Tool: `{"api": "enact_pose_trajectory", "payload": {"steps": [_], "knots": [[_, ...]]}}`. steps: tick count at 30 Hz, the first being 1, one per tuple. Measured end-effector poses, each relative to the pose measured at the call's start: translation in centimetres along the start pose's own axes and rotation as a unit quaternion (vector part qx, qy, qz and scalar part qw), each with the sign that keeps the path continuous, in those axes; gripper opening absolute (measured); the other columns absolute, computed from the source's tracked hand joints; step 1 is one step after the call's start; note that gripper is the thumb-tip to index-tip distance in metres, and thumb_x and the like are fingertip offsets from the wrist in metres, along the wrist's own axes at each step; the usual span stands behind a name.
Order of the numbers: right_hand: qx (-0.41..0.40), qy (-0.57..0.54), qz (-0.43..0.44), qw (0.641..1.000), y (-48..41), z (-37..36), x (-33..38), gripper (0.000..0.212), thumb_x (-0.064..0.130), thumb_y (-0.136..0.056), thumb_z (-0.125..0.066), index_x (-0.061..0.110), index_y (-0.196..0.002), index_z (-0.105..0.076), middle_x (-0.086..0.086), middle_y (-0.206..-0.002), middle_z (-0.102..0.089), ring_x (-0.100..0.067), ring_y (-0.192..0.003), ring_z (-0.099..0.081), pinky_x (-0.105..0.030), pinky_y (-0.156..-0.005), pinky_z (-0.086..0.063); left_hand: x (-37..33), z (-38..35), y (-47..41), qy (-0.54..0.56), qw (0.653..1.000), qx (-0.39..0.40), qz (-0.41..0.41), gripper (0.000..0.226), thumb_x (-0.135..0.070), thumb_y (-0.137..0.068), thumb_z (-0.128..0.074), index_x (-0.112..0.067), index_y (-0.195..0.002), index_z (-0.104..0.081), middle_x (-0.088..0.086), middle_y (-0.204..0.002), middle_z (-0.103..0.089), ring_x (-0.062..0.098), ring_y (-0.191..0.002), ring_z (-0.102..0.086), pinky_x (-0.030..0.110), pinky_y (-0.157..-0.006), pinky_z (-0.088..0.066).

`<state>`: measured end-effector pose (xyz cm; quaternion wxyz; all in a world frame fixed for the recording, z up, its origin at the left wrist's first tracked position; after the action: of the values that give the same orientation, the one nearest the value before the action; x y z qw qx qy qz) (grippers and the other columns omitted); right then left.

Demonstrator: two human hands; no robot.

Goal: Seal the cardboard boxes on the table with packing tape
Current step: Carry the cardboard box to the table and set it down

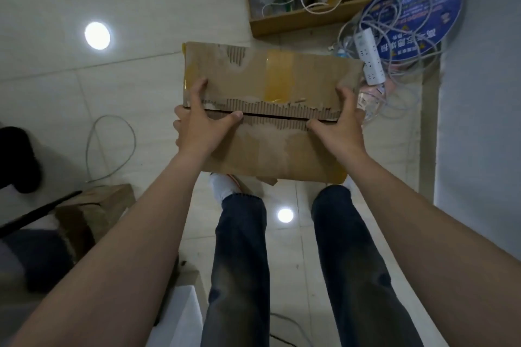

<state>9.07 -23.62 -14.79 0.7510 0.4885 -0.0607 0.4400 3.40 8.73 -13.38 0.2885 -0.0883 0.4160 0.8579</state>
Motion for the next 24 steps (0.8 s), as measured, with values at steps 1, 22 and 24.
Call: {"api": "enact_pose_trajectory", "payload": {"steps": [1,22,24], "knots": [[0.005,0.002,0.012,1.000,0.7,0.3,1.7,0.084,0.032,-0.080,-0.078,0.047,-0.144,-0.025,-0.005,-0.144,-0.033,-0.025,-0.121,-0.043,-0.035,-0.097,-0.039,-0.7,1.8,0.5,0.002,1.000,-0.007,-0.002,0.092,-0.065,-0.071,-0.081,-0.062,-0.142,-0.023,0.012,-0.145,-0.034,0.043,-0.133,-0.039,0.057,-0.109,-0.040],[0.010,0.083,0.281,0.956,31.6,6.9,58.8,0.093,0.057,-0.059,-0.075,0.050,-0.140,-0.030,-0.009,-0.141,-0.034,-0.042,-0.126,-0.043,-0.055,-0.108,-0.040,-10.8,56.8,18.7,0.131,0.970,-0.190,-0.072,0.083,-0.075,-0.072,-0.070,-0.056,-0.142,-0.031,0.013,-0.152,-0.034,0.042,-0.139,-0.034,0.049,-0.112,-0.034],[0.000,0.090,0.317,0.944,35.9,7.8,64.1,0.086,0.051,-0.069,-0.076,0.048,-0.141,-0.030,-0.009,-0.138,-0.032,-0.043,-0.124,-0.041,-0.055,-0.106,-0.041,-11.6,62.2,21.0,0.150,0.962,-0.209,-0.087,0.089,-0.084,-0.060,-0.065,-0.059,-0.138,-0.032,0.010,-0.153,-0.038,0.040,-0.138,-0.039,0.049,-0.111,-0.038]]}}
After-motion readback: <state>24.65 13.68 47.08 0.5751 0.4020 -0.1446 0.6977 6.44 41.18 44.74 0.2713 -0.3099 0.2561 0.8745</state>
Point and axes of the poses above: each hand's wrist, its own y-axis away from the middle knuckle, its own z-axis out of the back of the hand, x = y × z, the point moved 10 cm from there along -y, towards the middle knuckle
